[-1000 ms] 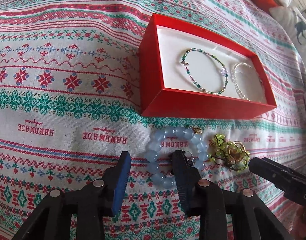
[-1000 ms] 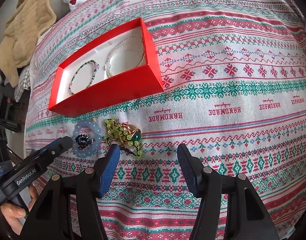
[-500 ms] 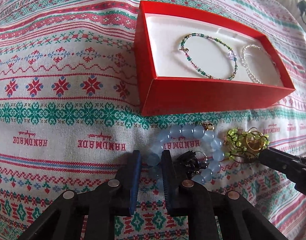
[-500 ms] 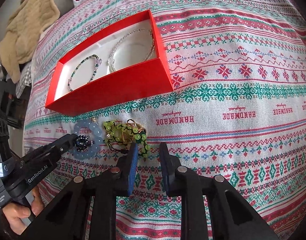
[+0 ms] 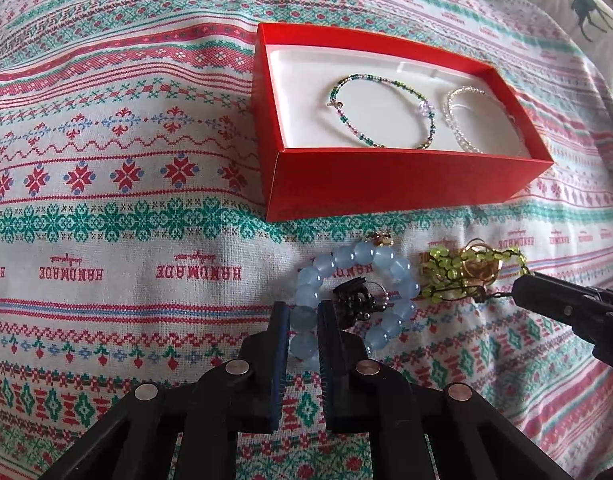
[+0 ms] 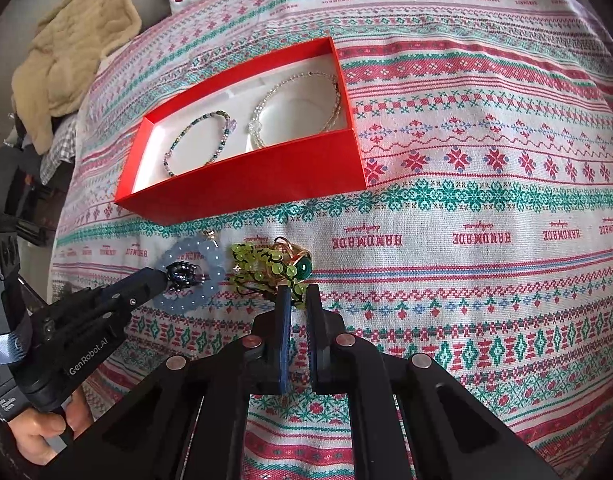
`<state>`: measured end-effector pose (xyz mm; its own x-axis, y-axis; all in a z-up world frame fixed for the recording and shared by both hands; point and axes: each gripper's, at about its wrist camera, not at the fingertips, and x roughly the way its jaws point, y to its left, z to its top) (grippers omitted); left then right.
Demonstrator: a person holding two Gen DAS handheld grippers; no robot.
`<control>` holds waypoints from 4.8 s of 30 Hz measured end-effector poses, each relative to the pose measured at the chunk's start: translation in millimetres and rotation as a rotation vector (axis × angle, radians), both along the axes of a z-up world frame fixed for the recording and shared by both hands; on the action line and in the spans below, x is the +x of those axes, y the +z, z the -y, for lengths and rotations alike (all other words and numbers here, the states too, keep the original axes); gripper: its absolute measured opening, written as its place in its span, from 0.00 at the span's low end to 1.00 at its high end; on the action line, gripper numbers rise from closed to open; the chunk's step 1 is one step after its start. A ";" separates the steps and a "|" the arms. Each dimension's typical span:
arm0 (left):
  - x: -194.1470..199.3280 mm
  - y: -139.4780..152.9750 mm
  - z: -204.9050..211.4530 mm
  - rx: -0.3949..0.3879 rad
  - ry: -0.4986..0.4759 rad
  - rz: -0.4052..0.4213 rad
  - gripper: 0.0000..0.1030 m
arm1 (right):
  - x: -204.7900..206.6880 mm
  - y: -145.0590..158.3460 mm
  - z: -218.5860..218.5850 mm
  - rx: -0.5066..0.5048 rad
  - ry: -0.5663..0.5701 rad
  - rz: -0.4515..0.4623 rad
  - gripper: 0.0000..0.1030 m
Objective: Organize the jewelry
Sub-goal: 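Carry both bracelets into the red box while both tools open to release, then grasp the black hair clip with the left tool while the right tool approaches the rings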
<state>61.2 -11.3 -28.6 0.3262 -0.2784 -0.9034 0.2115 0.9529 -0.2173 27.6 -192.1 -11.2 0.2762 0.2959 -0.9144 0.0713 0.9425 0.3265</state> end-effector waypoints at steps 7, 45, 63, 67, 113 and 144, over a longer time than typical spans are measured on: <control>-16.8 23.3 -14.2 -0.044 -0.014 0.046 0.08 | -2.8 21.2 3.8 0.030 -0.008 0.051 0.07; -0.3 121.8 -2.1 -0.313 -0.030 0.272 0.08 | 23.4 103.1 18.9 0.152 -0.104 0.248 0.07; 50.7 66.0 14.1 -0.125 0.008 0.222 0.08 | 58.1 69.8 22.7 0.106 -0.116 0.184 0.07; 49.8 61.5 8.8 -0.096 0.015 0.222 0.09 | 63.7 64.5 13.8 0.124 -0.085 0.178 0.07; -12.8 52.8 -24.2 0.027 -0.047 0.132 0.87 | 15.0 54.5 37.6 -0.071 -0.072 0.136 0.66; -54.9 -2.2 -28.0 0.044 -0.197 0.342 0.55 | -44.6 -27.0 -13.1 -0.321 0.205 0.178 0.81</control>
